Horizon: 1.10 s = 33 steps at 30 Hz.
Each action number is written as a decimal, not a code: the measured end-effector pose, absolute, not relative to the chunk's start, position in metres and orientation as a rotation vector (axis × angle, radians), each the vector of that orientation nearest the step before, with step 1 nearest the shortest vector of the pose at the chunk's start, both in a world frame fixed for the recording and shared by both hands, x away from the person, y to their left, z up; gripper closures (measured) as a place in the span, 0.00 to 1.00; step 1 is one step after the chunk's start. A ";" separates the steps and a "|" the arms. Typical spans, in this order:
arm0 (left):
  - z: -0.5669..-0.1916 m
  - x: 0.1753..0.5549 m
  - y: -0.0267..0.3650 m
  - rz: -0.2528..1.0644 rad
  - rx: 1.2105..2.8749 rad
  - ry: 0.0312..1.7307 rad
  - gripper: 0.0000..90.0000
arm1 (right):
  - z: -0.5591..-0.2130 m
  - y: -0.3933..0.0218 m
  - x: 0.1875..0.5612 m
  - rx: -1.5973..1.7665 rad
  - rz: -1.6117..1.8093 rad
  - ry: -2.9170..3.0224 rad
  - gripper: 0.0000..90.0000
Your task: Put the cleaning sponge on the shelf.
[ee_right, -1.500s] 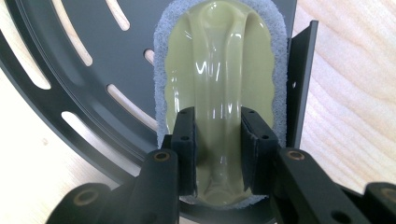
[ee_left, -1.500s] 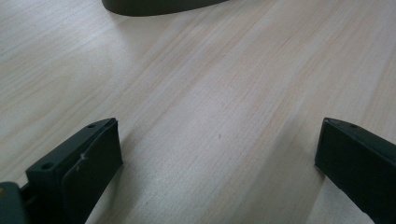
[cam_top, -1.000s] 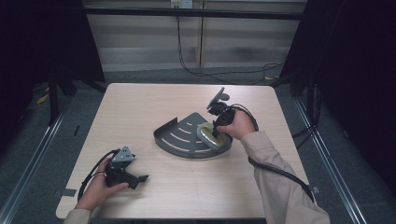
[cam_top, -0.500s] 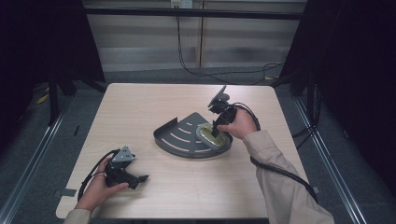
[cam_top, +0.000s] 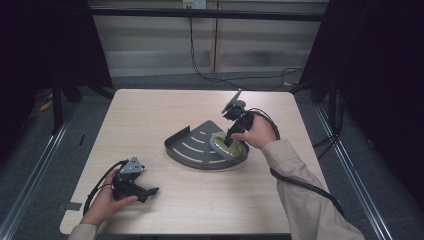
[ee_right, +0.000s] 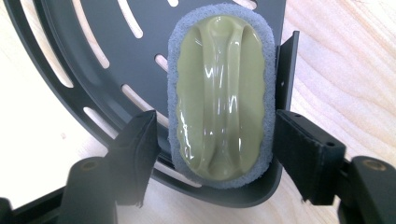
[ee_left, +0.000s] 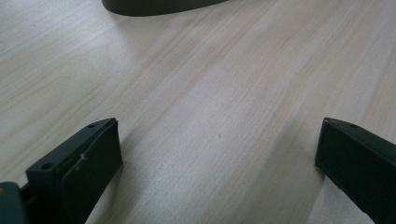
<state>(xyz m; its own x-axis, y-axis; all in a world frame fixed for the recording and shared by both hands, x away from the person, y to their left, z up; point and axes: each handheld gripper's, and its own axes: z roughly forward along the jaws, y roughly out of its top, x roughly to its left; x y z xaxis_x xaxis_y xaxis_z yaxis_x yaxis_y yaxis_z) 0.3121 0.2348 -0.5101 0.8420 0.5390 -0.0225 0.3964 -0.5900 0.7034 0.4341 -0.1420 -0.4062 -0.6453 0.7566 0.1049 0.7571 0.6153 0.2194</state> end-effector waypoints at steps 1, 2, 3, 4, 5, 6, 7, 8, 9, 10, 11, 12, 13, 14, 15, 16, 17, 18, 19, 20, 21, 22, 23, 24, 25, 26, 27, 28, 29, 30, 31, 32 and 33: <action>-0.510 0.312 0.235 0.249 2.276 0.678 0.00 | -0.406 -0.143 0.434 -1.319 -0.385 -2.823 0.33; -0.510 0.312 0.235 0.249 2.276 0.677 0.00 | -0.406 -0.144 0.433 -1.309 -0.391 -2.830 0.32; -0.510 0.312 0.235 0.249 2.274 0.679 0.00 | -0.405 -0.144 0.433 -1.310 -0.389 -2.830 0.32; -0.510 0.312 0.235 0.249 2.276 0.678 0.00 | -0.404 -0.145 0.432 -1.307 -0.392 -2.833 0.31; -0.510 0.312 0.235 0.249 2.275 0.679 0.00 | -0.404 -0.146 0.432 -1.296 -0.396 -2.840 0.30; -0.510 0.312 0.235 0.248 2.275 0.679 0.00 | -0.403 -0.147 0.431 -1.297 -0.402 -2.835 0.30; -0.510 0.312 0.235 0.248 2.275 0.679 0.00 | -0.403 -0.148 0.430 -1.289 -0.405 -2.836 0.29; -0.510 0.312 0.235 0.249 2.275 0.679 0.00 | -0.403 -0.149 0.429 -1.282 -0.404 -2.842 0.29; -0.510 0.312 0.235 0.249 2.275 0.679 0.00 | -0.402 -0.149 0.429 -1.282 -0.409 -2.840 0.28; -0.510 0.312 0.235 0.248 2.274 0.679 0.00 | -0.402 -0.150 0.428 -1.273 -0.410 -2.840 0.28; -0.510 0.312 0.235 0.248 2.275 0.679 0.00 | -0.401 -0.150 0.427 -1.265 -0.413 -2.845 0.27; -0.510 0.312 0.235 0.249 2.275 0.678 0.00 | -0.400 -0.151 0.426 -1.262 -0.414 -2.844 0.27; -0.510 0.312 0.235 0.249 2.275 0.679 0.00 | -0.401 -0.152 0.425 -1.244 -0.412 -2.859 0.27; -0.510 0.312 0.235 0.248 2.275 0.679 0.00 | -0.400 -0.152 0.424 -1.231 -0.403 -2.861 0.27; -0.510 0.312 0.235 0.248 2.275 0.679 0.00 | -0.399 -0.153 0.423 -1.222 -0.401 -2.871 0.27; -0.510 0.312 0.235 0.248 2.275 0.679 0.00 | -0.399 -0.154 0.423 -1.219 -0.406 -2.873 0.27; -0.510 0.312 0.235 0.248 2.275 0.679 0.00 | -0.398 -0.155 0.422 -1.211 -0.402 -2.876 0.27; -0.510 0.312 0.235 0.249 2.275 0.679 0.00 | -0.397 -0.156 0.421 -1.201 -0.412 -2.877 0.27; -0.510 0.312 0.235 0.248 2.274 0.679 0.00 | -0.397 -0.157 0.421 -1.195 -0.412 -2.879 0.27; -0.510 0.312 0.235 0.249 2.275 0.679 0.00 | -0.396 -0.158 0.420 -1.190 -0.421 -2.877 0.26; -0.510 0.312 0.235 0.249 2.274 0.679 0.00 | -0.395 -0.159 0.419 -1.184 -0.422 -2.876 0.26; -0.510 0.312 0.235 0.249 2.274 0.679 0.00 | -0.395 -0.161 0.419 -1.173 -0.420 -2.876 0.26; -0.510 0.312 0.235 0.249 2.274 0.679 0.00 | -0.395 -0.162 0.418 -1.179 -0.418 -2.872 0.26; -0.510 0.312 0.235 0.249 2.275 0.678 0.00 | -0.395 -0.164 0.417 -1.171 -0.415 -2.877 0.26; -0.510 0.312 0.235 0.249 2.274 0.679 0.00 | -0.395 -0.165 0.417 -1.168 -0.413 -2.877 0.26; -0.510 0.312 0.235 0.249 2.274 0.679 0.00 | -0.395 -0.166 0.415 -1.172 -0.414 -2.873 0.26; -0.510 0.312 0.235 0.249 2.275 0.678 0.00 | -0.395 -0.168 0.415 -1.163 -0.410 -2.880 0.26; -0.510 0.312 0.235 0.249 2.274 0.679 0.00 | -0.395 -0.169 0.413 -1.165 -0.413 -2.881 0.26; -0.510 0.312 0.235 0.249 2.275 0.679 0.00 | -0.394 -0.170 0.413 -1.155 -0.412 -2.883 0.26; -0.510 0.312 0.235 0.249 2.274 0.679 0.00 | -0.395 -0.172 0.411 -1.154 -0.422 -2.882 0.26; -0.510 0.312 0.235 0.249 2.275 0.679 0.00 | -0.394 -0.172 0.410 -1.161 -0.415 -2.878 0.26; -0.510 0.312 0.235 0.249 2.275 0.679 0.00 | -0.395 -0.174 0.409 -1.154 -0.427 -2.884 0.26; -0.510 0.312 0.235 0.249 2.275 0.679 0.00 | -0.394 -0.175 0.408 -1.152 -0.425 -2.884 0.26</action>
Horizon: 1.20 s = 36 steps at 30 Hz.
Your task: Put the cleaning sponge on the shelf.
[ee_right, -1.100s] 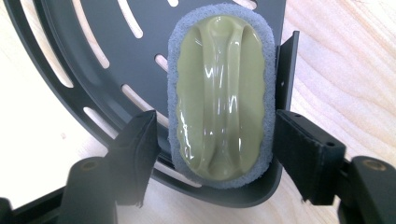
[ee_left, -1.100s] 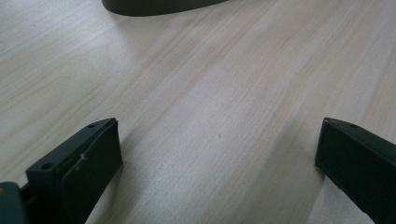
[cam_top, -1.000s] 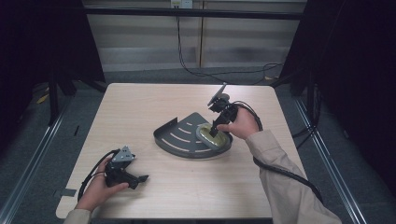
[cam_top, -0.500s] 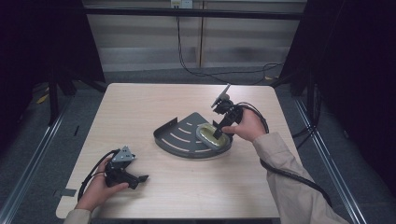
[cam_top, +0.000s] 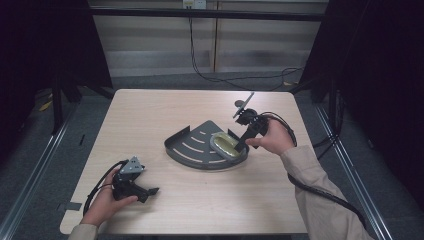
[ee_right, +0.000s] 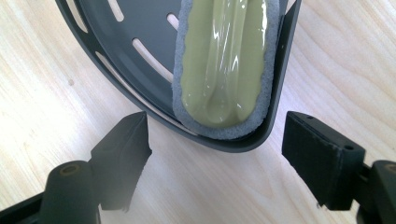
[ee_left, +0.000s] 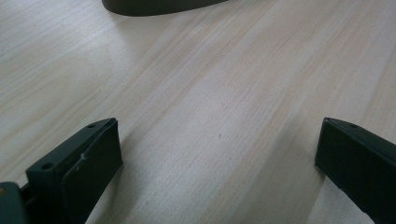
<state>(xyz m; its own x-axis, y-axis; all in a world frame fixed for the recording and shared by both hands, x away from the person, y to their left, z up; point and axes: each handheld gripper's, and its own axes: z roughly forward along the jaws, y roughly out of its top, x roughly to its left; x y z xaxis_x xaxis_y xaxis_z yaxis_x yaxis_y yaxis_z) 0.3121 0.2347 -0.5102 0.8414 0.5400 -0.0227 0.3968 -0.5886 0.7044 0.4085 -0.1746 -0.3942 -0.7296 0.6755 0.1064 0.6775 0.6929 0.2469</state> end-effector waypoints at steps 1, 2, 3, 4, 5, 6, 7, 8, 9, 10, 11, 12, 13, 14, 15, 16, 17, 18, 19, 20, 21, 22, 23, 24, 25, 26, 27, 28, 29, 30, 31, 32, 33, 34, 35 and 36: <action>-0.510 0.312 0.235 0.245 2.272 0.682 0.00 | -0.394 -0.176 0.407 -1.153 -0.443 -2.880 0.25; -0.510 0.312 0.235 0.245 2.272 0.682 0.00 | -0.394 -0.177 0.406 -1.152 -0.452 -2.884 0.25; -0.510 0.312 0.235 0.245 2.272 0.682 0.00 | -0.393 -0.178 0.405 -1.150 -0.456 -2.882 0.25; -0.510 0.312 0.235 0.244 2.272 0.682 0.00 | -0.393 -0.179 0.404 -1.149 -0.455 -2.891 0.25; -0.510 0.312 0.235 0.245 2.272 0.682 0.00 | -0.393 -0.180 0.402 -1.143 -0.452 -2.896 0.25; -0.510 0.312 0.235 0.249 2.275 0.679 0.00 | -0.393 -0.181 0.401 -1.138 -0.455 -2.894 0.25; -0.510 0.312 0.235 0.249 2.275 0.678 0.00 | -0.392 -0.182 0.399 -1.146 -0.455 -2.896 0.25; -0.510 0.312 0.235 0.250 2.275 0.679 0.00 | -0.392 -0.184 0.398 -1.138 -0.455 -2.899 0.25; -0.510 0.312 0.235 0.249 2.274 0.679 0.00 | -0.393 -0.185 0.397 -1.134 -0.460 -2.898 0.25; -0.510 0.312 0.235 0.249 2.275 0.679 0.00 | -0.393 -0.187 0.395 -1.139 -0.463 -2.891 0.25; -0.510 0.312 0.235 0.250 2.275 0.679 0.00 | -0.394 -0.189 0.394 -1.136 -0.460 -2.898 0.25; -0.510 0.312 0.235 0.249 2.275 0.678 0.00 | -0.395 -0.191 0.392 -1.136 -0.456 -2.898 0.25; -0.510 0.312 0.235 0.250 2.274 0.679 0.00 | -0.396 -0.193 0.391 -1.131 -0.465 -2.897 0.25; -0.510 0.312 0.235 0.251 2.281 0.673 0.00 | -0.397 -0.194 0.389 -1.138 -0.466 -2.892 0.25; -0.510 0.312 0.235 0.251 2.281 0.673 0.00 | -0.398 -0.197 0.388 -1.129 -0.470 -2.896 0.25; -0.510 0.312 0.235 0.251 2.281 0.673 0.00 | -0.399 -0.197 0.386 -1.132 -0.471 -2.894 0.25; -0.510 0.312 0.235 0.251 2.280 0.674 0.00 | -0.399 -0.199 0.385 -1.126 -0.477 -2.898 0.24; -0.510 0.312 0.235 0.250 2.281 0.673 0.00 | -0.399 -0.200 0.384 -1.132 -0.483 -2.893 0.24; -0.510 0.312 0.235 0.251 2.281 0.673 0.00 | -0.400 -0.202 0.382 -1.132 -0.489 -2.890 0.24; -0.510 0.312 0.235 0.251 2.281 0.673 0.00 | -0.401 -0.203 0.381 -1.125 -0.494 -2.896 0.24; -0.510 0.312 0.235 0.251 2.280 0.673 0.00 | -0.401 -0.204 0.379 -1.128 -0.495 -2.893 0.24; -0.510 0.312 0.235 0.249 2.280 0.675 0.00 | -0.402 -0.205 0.378 -1.124 -0.500 -2.894 0.24; -0.510 0.312 0.235 0.251 2.281 0.673 0.00 | -0.403 -0.206 0.376 -1.118 -0.496 -2.896 0.24; -0.510 0.312 0.235 0.251 2.281 0.673 0.00 | -0.404 -0.206 0.375 -1.112 -0.489 -2.898 0.23; -0.510 0.312 0.235 0.251 2.281 0.673 0.00 | -0.405 -0.207 0.374 -1.102 -0.490 -2.905 0.23; -0.510 0.312 0.235 0.249 2.281 0.675 0.00 | -0.406 -0.207 0.372 -1.103 -0.490 -2.905 0.23; -0.510 0.312 0.235 0.251 2.280 0.673 0.00 | -0.407 -0.208 0.370 -1.101 -0.494 -2.900 0.23; -0.510 0.312 0.235 0.251 2.281 0.673 0.00 | -0.408 -0.209 0.369 -1.091 -0.498 -2.904 0.23; -0.510 0.312 0.235 0.249 2.281 0.675 0.00 | -0.409 -0.209 0.368 -1.096 -0.505 -2.899 0.23; -0.510 0.312 0.235 0.249 2.281 0.675 0.00 | -0.409 -0.210 0.366 -1.092 -0.509 -2.896 0.23; -0.510 0.312 0.235 0.251 2.281 0.673 0.00 | -0.410 -0.210 0.365 -1.101 -0.505 -2.892 0.23; -0.510 0.312 0.235 0.251 2.281 0.673 0.00 | -0.410 -0.211 0.364 -1.094 -0.506 -2.896 0.23; -0.510 0.312 0.235 0.250 2.281 0.673 0.00 | -0.411 -0.211 0.362 -1.097 -0.512 -2.887 0.23; -0.510 0.312 0.235 0.251 2.281 0.673 0.00 | -0.413 -0.212 0.360 -1.088 -0.507 -2.887 0.23; -0.510 0.312 0.235 0.251 2.281 0.673 0.00 | -0.414 -0.212 0.359 -1.082 -0.501 -2.895 0.22; -0.510 0.312 0.235 0.251 2.281 0.673 0.00 | -0.414 -0.212 0.358 -1.079 -0.492 -2.905 0.22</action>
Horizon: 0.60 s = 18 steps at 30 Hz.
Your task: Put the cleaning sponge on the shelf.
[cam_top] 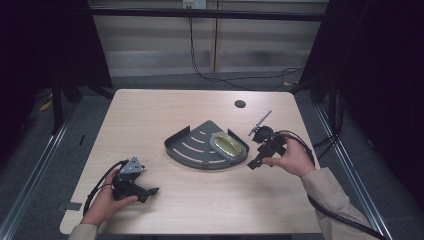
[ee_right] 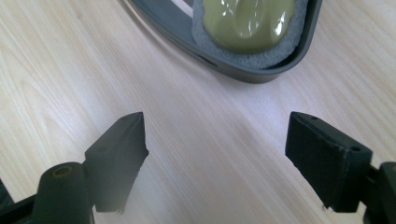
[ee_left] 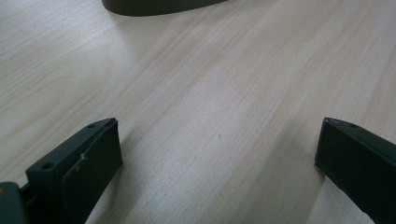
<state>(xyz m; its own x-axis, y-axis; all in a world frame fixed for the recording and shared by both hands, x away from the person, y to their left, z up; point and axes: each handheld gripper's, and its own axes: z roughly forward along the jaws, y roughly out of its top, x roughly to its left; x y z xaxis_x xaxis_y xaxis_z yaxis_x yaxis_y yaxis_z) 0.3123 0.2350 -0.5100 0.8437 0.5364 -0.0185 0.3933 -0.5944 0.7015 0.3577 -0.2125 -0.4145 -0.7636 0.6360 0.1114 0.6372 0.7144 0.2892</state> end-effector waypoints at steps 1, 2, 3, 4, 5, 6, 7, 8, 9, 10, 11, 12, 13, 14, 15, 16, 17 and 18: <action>-0.510 0.312 0.235 0.251 2.281 0.673 0.00 | -0.416 -0.213 0.356 -1.077 -0.491 -2.910 0.22; -0.510 0.312 0.235 0.251 2.281 0.673 0.00 | -0.416 -0.213 0.355 -1.076 -0.486 -2.906 0.22; -0.510 0.312 0.235 0.251 2.281 0.673 0.00 | -0.417 -0.214 0.353 -1.077 -0.485 -2.911 0.22; -0.510 0.312 0.235 0.249 2.281 0.674 0.00 | -0.418 -0.215 0.352 -1.072 -0.486 -2.914 0.22; -0.510 0.312 0.235 0.251 2.281 0.673 0.00 | -0.420 -0.216 0.351 -1.061 -0.476 -2.920 0.22; -0.510 0.312 0.235 0.249 2.281 0.675 0.00 | -0.421 -0.216 0.349 -1.066 -0.460 -2.924 0.22; -0.510 0.312 0.235 0.250 2.281 0.674 0.00 | -0.422 -0.217 0.347 -1.061 -0.455 -2.923 0.22; -0.510 0.312 0.235 0.251 2.281 0.673 0.00 | -0.423 -0.218 0.347 -1.054 -0.459 -2.927 0.22; -0.510 0.312 0.235 0.251 2.281 0.673 0.00 | -0.425 -0.220 0.345 -1.056 -0.457 -2.926 0.22; -0.510 0.312 0.235 0.251 2.281 0.673 0.00 | -0.426 -0.222 0.344 -1.053 -0.459 -2.928 0.22; -0.510 0.312 0.235 0.251 2.281 0.673 0.00 | -0.426 -0.223 0.343 -1.057 -0.457 -2.927 0.22; -0.510 0.312 0.235 0.251 2.281 0.673 0.00 | -0.427 -0.225 0.342 -1.056 -0.461 -2.926 0.22; -0.510 0.312 0.235 0.251 2.281 0.673 0.00 | -0.428 -0.227 0.341 -1.062 -0.459 -2.926 0.22; -0.510 0.312 0.235 0.251 2.281 0.673 0.00 | -0.429 -0.229 0.340 -1.066 -0.456 -2.923 0.22; -0.510 0.312 0.235 0.251 2.281 0.673 0.00 | -0.429 -0.229 0.339 -1.074 -0.448 -2.919 0.22; -0.510 0.312 0.235 0.251 2.281 0.673 0.00 | -0.430 -0.231 0.339 -1.062 -0.441 -2.922 0.22; -0.510 0.312 0.235 0.251 2.281 0.673 0.00 | -0.432 -0.233 0.337 -1.055 -0.435 -2.924 0.22; -0.510 0.312 0.235 0.251 2.281 0.673 0.00 | -0.433 -0.234 0.336 -1.056 -0.424 -2.926 0.22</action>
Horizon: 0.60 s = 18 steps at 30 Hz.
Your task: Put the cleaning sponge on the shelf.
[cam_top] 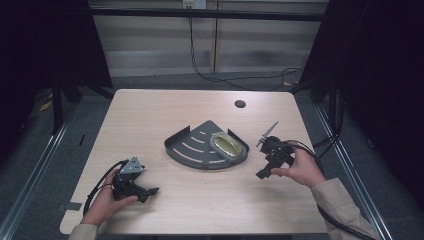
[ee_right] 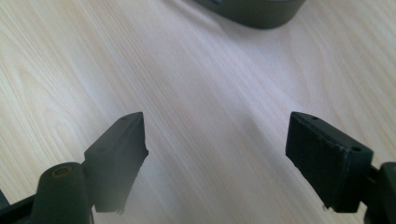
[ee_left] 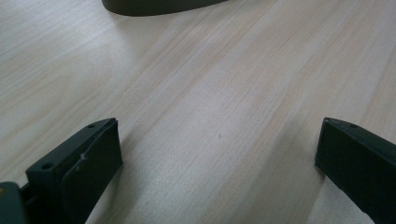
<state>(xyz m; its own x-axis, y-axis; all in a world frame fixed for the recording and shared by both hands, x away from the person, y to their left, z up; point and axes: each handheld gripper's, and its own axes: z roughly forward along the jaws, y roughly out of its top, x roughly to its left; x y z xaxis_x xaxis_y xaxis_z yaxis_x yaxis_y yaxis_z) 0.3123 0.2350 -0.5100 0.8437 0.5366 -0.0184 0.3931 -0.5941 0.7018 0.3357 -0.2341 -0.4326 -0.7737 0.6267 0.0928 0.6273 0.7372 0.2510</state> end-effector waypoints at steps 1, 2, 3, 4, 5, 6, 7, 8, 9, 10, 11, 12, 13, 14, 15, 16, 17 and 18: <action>-0.510 0.312 0.235 0.251 2.281 0.673 0.00 | -0.434 -0.235 0.335 -1.056 -0.428 -2.927 0.22; -0.510 0.312 0.235 0.249 2.281 0.675 0.00 | -0.434 -0.236 0.334 -1.064 -0.424 -2.919 0.22; -0.510 0.312 0.235 0.251 2.281 0.673 0.00 | -0.436 -0.238 0.333 -1.065 -0.428 -2.915 0.22; -0.510 0.312 0.235 0.251 2.280 0.674 0.00 | -0.437 -0.239 0.332 -1.069 -0.420 -2.909 0.22; -0.510 0.312 0.235 0.251 2.280 0.673 0.00 | -0.438 -0.240 0.331 -1.065 -0.419 -2.916 0.22; -0.510 0.312 0.235 0.251 2.281 0.673 0.00 | -0.440 -0.241 0.330 -1.068 -0.407 -2.916 0.22; -0.510 0.312 0.235 0.251 2.280 0.673 0.00 | -0.441 -0.242 0.329 -1.056 -0.401 -2.921 0.22; -0.510 0.312 0.235 0.251 2.280 0.674 0.00 | -0.442 -0.242 0.328 -1.072 -0.389 -2.915 0.22; -0.510 0.312 0.235 0.251 2.280 0.673 0.00 | -0.443 -0.244 0.328 -1.064 -0.388 -2.925 0.22; -0.510 0.312 0.235 0.251 2.280 0.673 0.00 | -0.445 -0.245 0.327 -1.065 -0.390 -2.922 0.22; -0.510 0.312 0.235 0.251 2.280 0.673 0.00 | -0.445 -0.245 0.326 -1.071 -0.377 -2.912 0.22; -0.510 0.312 0.235 0.251 2.280 0.673 0.00 | -0.446 -0.246 0.325 -1.072 -0.383 -2.910 0.22; -0.510 0.312 0.235 0.251 2.281 0.673 0.00 | -0.448 -0.247 0.324 -1.062 -0.384 -2.916 0.22; -0.510 0.312 0.235 0.251 2.280 0.673 0.00 | -0.448 -0.247 0.323 -1.077 -0.376 -2.907 0.22; -0.510 0.312 0.235 0.251 2.280 0.674 0.00 | -0.449 -0.249 0.323 -1.061 -0.384 -2.916 0.22; -0.510 0.312 0.235 0.250 2.281 0.675 0.00 | -0.450 -0.250 0.322 -1.072 -0.381 -2.910 0.22; -0.510 0.312 0.235 0.250 2.281 0.675 0.00 | -0.450 -0.250 0.320 -1.086 -0.371 -2.898 0.22; -0.510 0.312 0.235 0.251 2.280 0.673 0.00 | -0.451 -0.252 0.319 -1.088 -0.372 -2.897 0.22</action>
